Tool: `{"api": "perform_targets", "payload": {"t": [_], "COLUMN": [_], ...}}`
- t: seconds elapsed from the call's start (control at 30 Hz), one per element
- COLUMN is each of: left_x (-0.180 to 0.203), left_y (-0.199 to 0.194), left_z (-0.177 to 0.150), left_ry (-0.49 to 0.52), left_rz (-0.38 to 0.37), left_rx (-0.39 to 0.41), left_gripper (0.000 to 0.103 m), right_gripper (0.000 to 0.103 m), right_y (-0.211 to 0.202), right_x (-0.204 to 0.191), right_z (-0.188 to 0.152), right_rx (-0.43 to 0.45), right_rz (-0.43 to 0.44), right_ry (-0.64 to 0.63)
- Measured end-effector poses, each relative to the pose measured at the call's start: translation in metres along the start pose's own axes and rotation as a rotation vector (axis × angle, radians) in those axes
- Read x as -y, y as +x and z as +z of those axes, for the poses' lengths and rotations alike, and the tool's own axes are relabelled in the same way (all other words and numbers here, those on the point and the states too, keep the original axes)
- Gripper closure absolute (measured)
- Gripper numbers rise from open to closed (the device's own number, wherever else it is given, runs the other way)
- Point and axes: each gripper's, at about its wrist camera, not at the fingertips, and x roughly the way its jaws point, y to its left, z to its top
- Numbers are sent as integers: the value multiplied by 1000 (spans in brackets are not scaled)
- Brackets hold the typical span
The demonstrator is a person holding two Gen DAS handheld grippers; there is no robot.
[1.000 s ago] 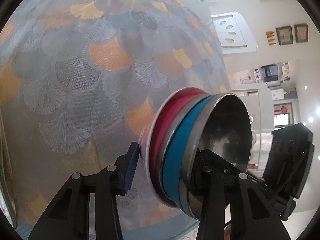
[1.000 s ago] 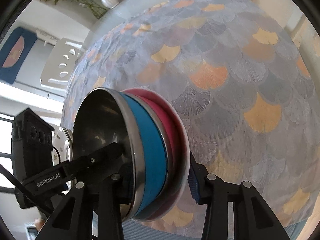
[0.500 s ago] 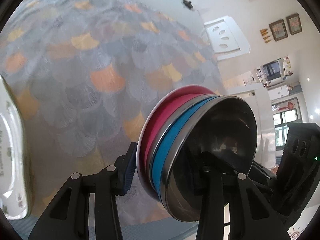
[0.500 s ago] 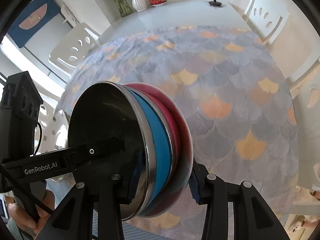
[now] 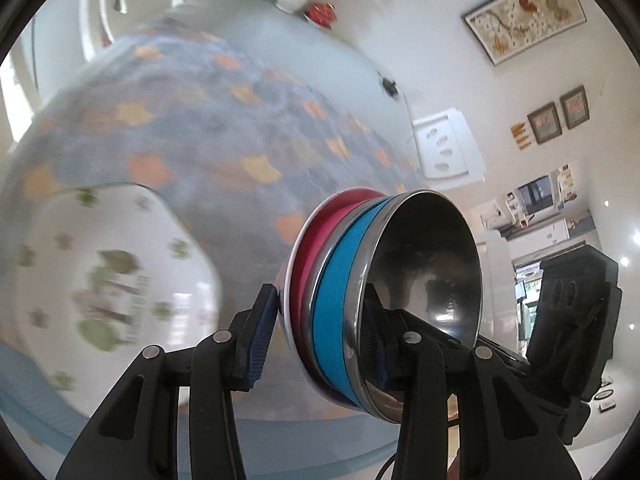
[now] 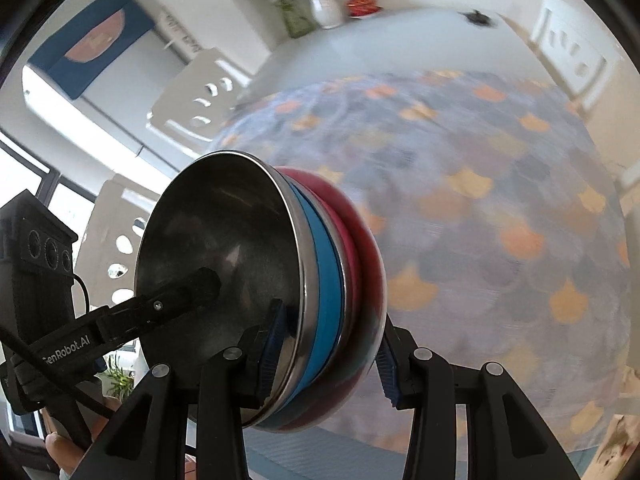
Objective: Organize plates and bowls
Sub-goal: 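Lift the nested bowls and carry them over the plate stack, then lower the bowls onto the plate stack and open both grippers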
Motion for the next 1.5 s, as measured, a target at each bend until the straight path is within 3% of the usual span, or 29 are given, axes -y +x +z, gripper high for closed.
{"api": "perform_targets", "payload": {"t": [0.2,0.47,0.7,1.0,1.27,1.5], "left_x": [-53,-113,-150,-159,-169,-175], "left_y": [-42,-45,-35,-35,-37,-67], "left_z": [13,17,14,22,24,23], "left_ry": [15,25,23,42,0,-25], "left_rz": [22,46,18,8,-42,-83], "left_rx": [4,-51,-90,-103,-124,-77], "left_gripper": [66,66,66,66,66,65], "right_gripper": [62,62,62,62,62,61], "right_y": [29,89,121,127,125,95], "right_x": [-66,-115,-129,-142,-141,-133], "right_z": [-6,-22,-33,-34,-32,-33], "right_rx": [-14,-79,-122,-114,-132,-95], "right_rz": [12,-19,-86,-104,-90,-31], "right_ry": [-4,18,26,30,46,97]}}
